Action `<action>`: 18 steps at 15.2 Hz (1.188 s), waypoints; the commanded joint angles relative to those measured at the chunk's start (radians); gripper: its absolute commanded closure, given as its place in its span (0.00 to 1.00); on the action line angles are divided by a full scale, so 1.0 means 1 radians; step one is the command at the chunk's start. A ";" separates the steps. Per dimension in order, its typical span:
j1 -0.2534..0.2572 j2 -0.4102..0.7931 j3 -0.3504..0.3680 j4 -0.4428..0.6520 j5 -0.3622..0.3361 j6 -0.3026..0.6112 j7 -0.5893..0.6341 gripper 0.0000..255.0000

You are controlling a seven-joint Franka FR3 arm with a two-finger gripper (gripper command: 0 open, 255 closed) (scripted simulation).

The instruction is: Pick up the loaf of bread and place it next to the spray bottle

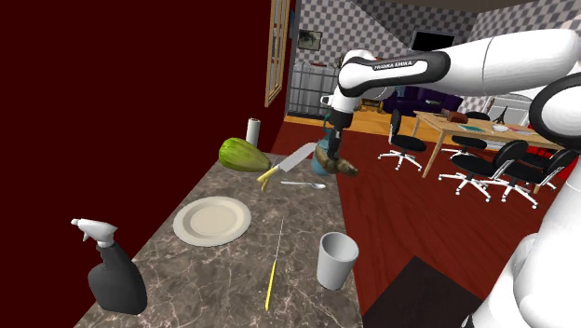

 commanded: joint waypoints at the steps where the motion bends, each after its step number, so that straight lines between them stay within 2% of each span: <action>1: -0.001 -0.002 -0.001 0.025 -0.001 -0.027 0.002 1.00; 18: -0.006 0.019 -0.004 0.280 -0.002 -0.261 0.024 1.00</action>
